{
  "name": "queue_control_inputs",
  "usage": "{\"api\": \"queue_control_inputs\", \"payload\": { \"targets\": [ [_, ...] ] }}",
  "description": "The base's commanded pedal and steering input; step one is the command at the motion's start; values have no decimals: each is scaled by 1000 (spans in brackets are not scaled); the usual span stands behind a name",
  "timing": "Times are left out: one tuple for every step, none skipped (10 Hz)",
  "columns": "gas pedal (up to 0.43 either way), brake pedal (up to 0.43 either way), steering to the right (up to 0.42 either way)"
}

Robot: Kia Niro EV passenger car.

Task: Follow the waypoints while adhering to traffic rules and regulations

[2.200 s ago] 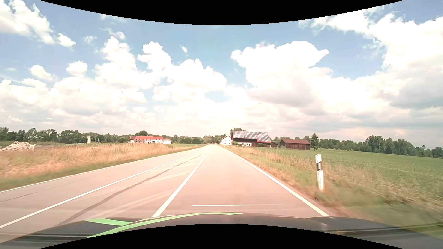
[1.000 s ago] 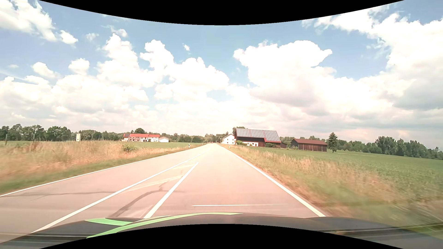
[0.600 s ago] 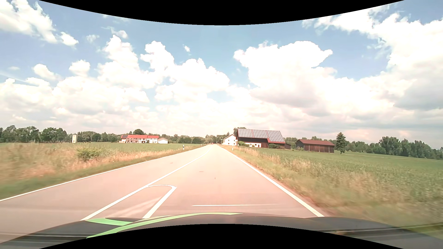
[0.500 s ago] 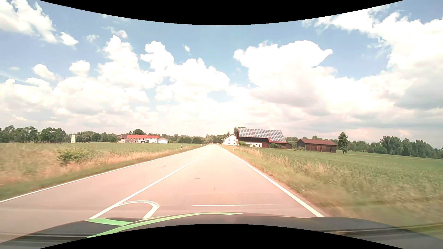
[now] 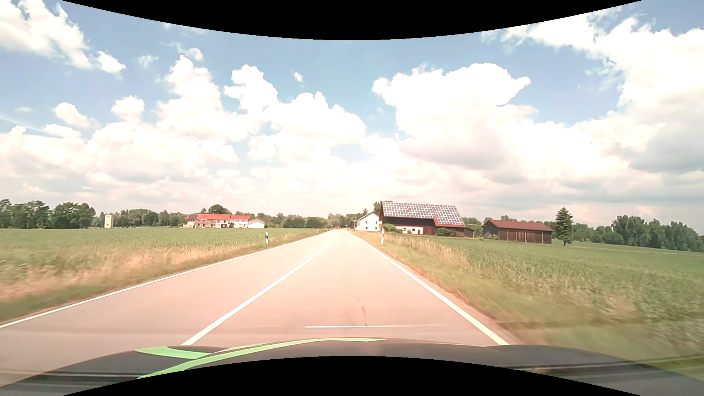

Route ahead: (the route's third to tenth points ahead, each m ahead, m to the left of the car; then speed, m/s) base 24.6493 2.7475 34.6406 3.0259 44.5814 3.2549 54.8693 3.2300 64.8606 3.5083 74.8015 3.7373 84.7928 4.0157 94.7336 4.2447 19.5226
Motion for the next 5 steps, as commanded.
{"api": "queue_control_inputs", "payload": {
  "targets": [
    [138,0,-4],
    [138,0,-4],
    [130,0,-4],
    [118,0,-4],
    [118,0,-3]
  ]
}}
